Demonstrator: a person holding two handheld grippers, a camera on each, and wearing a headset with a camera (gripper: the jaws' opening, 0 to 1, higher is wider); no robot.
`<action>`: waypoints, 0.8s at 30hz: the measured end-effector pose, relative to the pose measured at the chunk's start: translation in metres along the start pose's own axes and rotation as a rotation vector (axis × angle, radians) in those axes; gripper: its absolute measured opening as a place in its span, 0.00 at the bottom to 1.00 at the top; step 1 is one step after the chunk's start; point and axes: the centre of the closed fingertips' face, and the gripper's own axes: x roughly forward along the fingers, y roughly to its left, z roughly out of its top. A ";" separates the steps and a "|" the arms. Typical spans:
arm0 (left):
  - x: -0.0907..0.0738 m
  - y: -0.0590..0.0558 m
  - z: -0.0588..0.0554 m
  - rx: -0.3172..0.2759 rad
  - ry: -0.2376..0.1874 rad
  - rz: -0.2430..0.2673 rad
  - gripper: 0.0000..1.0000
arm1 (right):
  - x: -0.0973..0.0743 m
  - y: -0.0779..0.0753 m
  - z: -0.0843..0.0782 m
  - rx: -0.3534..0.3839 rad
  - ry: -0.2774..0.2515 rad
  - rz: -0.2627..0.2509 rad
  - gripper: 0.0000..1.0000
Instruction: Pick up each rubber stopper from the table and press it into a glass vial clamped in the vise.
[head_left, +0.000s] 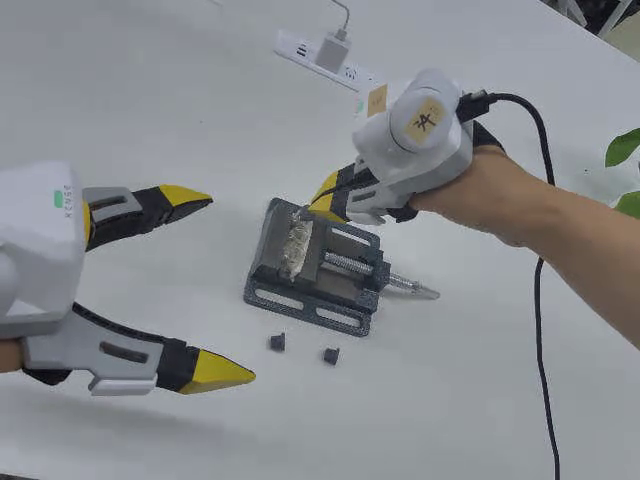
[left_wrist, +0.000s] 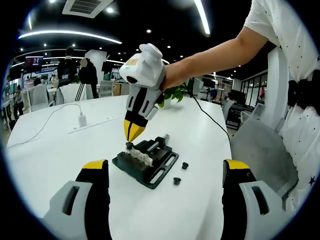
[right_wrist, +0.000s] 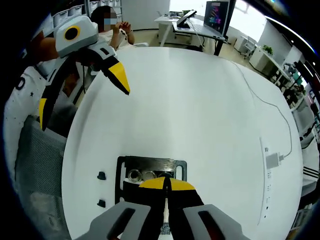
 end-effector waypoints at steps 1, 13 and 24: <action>0.000 0.000 -0.001 -0.001 0.002 0.000 0.94 | 0.000 0.001 0.000 -0.002 0.001 0.002 0.00; 0.002 -0.001 -0.010 0.016 0.043 -0.009 0.94 | -0.001 0.011 0.004 -0.015 0.019 0.015 0.00; 0.005 -0.005 -0.018 0.037 0.077 -0.025 0.93 | 0.000 0.009 0.004 -0.020 0.031 0.032 0.00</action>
